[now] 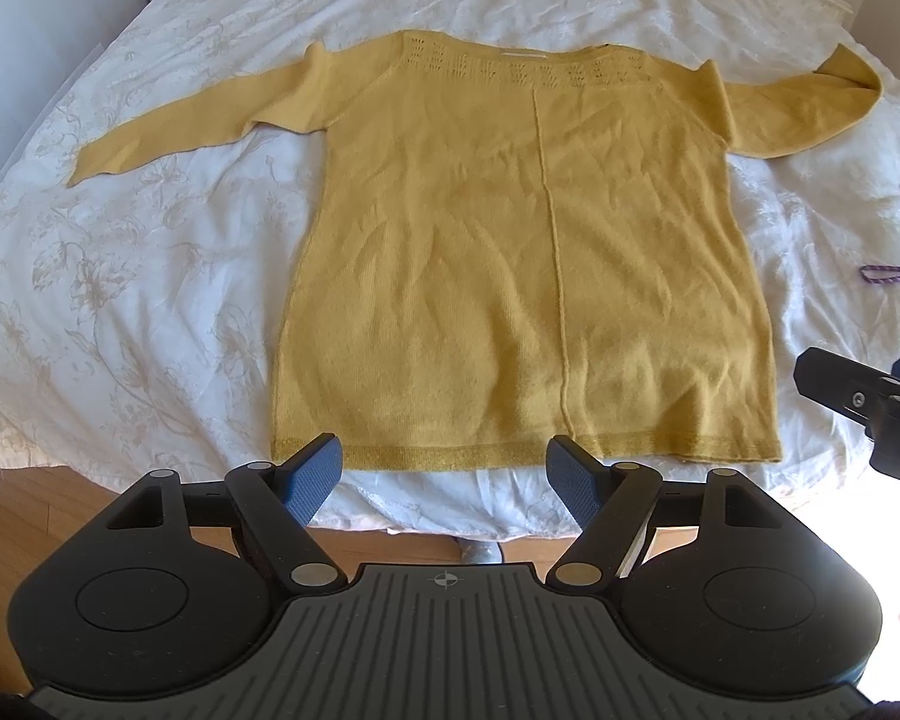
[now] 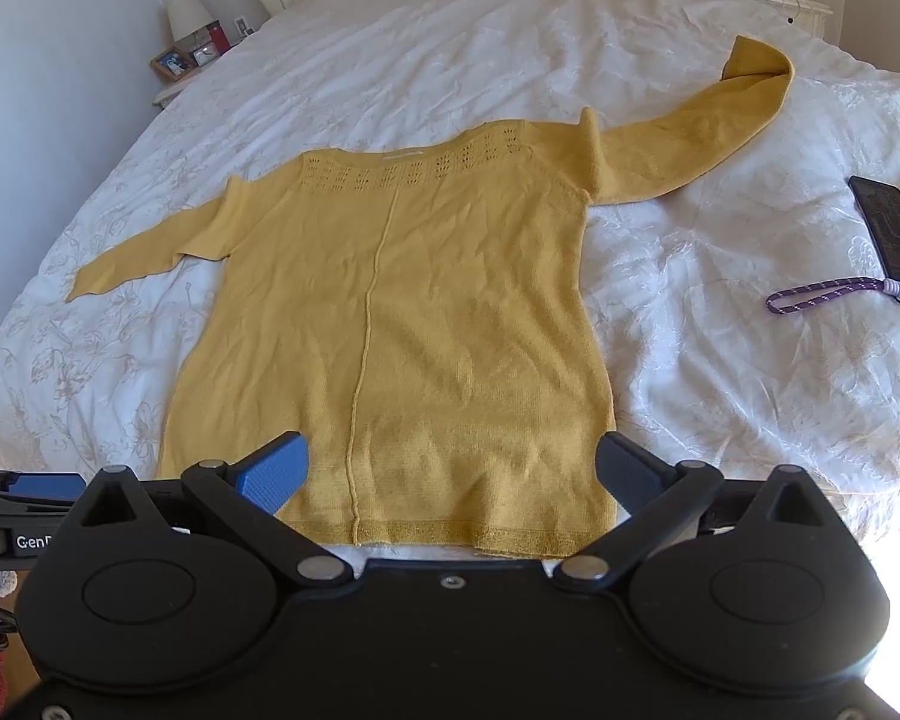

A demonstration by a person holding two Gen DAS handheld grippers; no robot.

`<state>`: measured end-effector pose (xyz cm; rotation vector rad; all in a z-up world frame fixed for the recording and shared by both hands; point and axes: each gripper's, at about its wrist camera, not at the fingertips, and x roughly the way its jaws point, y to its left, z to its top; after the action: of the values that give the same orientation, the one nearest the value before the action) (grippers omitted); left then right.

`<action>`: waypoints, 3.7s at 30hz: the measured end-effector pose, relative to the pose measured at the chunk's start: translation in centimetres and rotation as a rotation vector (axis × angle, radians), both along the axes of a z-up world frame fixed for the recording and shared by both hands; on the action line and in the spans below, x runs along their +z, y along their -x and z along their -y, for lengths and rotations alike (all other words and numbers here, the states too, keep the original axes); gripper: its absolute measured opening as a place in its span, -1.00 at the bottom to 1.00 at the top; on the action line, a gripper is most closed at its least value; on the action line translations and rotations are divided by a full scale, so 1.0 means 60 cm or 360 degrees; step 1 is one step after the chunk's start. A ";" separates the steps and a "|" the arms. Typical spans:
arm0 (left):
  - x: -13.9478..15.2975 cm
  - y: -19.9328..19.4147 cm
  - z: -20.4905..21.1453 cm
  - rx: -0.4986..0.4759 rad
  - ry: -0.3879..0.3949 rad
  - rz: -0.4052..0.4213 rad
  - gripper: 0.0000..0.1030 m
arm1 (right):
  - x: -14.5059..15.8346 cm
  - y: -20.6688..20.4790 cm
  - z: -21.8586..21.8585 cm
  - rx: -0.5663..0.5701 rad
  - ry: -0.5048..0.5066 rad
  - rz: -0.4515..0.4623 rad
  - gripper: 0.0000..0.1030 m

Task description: Fold small clothes

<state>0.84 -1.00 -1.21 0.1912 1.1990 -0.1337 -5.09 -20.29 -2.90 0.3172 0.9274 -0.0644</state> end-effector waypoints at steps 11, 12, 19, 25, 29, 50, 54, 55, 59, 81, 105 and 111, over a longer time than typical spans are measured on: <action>-0.010 -0.019 -0.007 0.0015 0.0008 -0.0049 0.44 | -0.008 -0.018 -0.005 0.0016 -0.0015 -0.0038 0.97; -0.011 -0.022 -0.008 0.0016 0.0008 -0.0054 0.44 | -0.009 -0.020 -0.006 0.0018 -0.0014 -0.0043 0.97; -0.022 -0.049 -0.007 0.0005 0.0009 -0.0096 0.44 | -0.015 -0.042 -0.004 0.0010 -0.0023 -0.0081 0.97; -0.038 -0.083 -0.009 -0.0001 0.0007 -0.0149 0.44 | -0.028 -0.071 -0.006 0.0001 -0.0036 -0.0133 0.97; -0.051 -0.114 -0.015 0.0004 0.0013 -0.0186 0.44 | -0.045 -0.099 -0.007 0.0004 -0.0061 -0.0195 0.97; -0.017 -0.354 0.025 -0.0175 0.0279 0.0153 0.32 | -0.021 -0.319 0.147 -0.0166 0.0453 -0.0113 0.52; -0.012 -0.360 0.031 -0.0130 0.0287 0.0240 0.32 | -0.017 -0.350 0.210 -0.0193 0.0563 -0.0159 0.33; -0.013 -0.359 0.033 -0.0121 0.0285 0.0244 0.32 | -0.016 -0.355 0.223 -0.0198 0.0581 -0.0157 0.33; -0.004 -0.351 0.042 -0.0039 0.0247 0.0335 0.32 | -0.011 -0.383 0.278 -0.0207 0.0615 -0.0155 0.33; 0.033 -0.317 0.133 0.0228 0.0330 0.0393 0.48 | -0.009 -0.503 0.539 -0.0160 0.0488 -0.0002 0.37; -0.004 -0.320 0.165 0.0327 0.0317 0.0163 0.48 | 0.020 -0.405 0.712 -0.0499 0.0118 0.0115 -0.85; -0.007 -0.315 0.170 0.0261 0.0325 0.0138 0.48 | 0.017 -0.377 0.696 -0.0555 0.0153 0.0094 -0.85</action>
<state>19.74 -11.17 -1.63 -0.0793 1.1016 -0.1022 17.51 -62.05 -1.91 0.3869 0.8000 -0.4169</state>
